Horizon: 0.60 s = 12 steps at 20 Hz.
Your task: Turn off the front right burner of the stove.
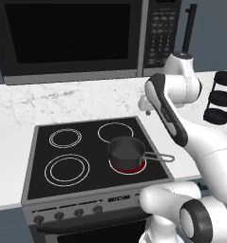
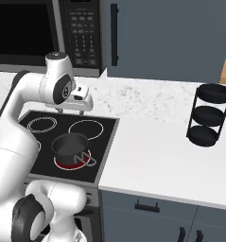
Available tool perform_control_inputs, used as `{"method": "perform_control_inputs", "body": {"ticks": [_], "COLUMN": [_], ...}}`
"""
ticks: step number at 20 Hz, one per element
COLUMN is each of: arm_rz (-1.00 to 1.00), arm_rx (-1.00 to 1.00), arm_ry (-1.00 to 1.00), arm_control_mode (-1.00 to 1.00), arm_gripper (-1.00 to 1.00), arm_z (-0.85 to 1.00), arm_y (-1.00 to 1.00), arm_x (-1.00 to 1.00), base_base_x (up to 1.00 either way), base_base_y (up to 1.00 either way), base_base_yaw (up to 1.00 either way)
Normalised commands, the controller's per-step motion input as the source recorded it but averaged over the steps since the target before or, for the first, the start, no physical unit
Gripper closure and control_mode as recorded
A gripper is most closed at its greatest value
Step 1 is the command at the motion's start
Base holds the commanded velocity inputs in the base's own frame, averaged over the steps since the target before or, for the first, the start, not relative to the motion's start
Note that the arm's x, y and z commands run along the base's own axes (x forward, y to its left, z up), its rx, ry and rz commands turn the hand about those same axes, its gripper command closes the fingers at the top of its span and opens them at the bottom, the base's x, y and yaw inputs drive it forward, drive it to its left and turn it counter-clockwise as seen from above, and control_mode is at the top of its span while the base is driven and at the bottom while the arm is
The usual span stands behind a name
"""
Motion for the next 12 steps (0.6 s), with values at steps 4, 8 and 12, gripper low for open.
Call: {"method": "perform_control_inputs", "body": {"ticks": [4,8,12], "arm_rz": [0.07,0.24,0.31], "arm_rx": [0.00,-0.09,-0.21], "arm_ry": [0.02,0.00,0.00], "arm_control_mode": [-1.00,-1.00,-1.00], "arm_gripper": [-1.00,-1.00,-1.00], "arm_z": [0.00,-0.11,-0.29], "arm_y": [0.20,0.85,1.00], "arm_x": [-0.13,-0.50,-0.73], "base_base_x": [0.00,0.00,0.00], "base_base_y": [0.00,0.00,0.00], "base_base_yaw": [0.00,0.00,0.00]}}
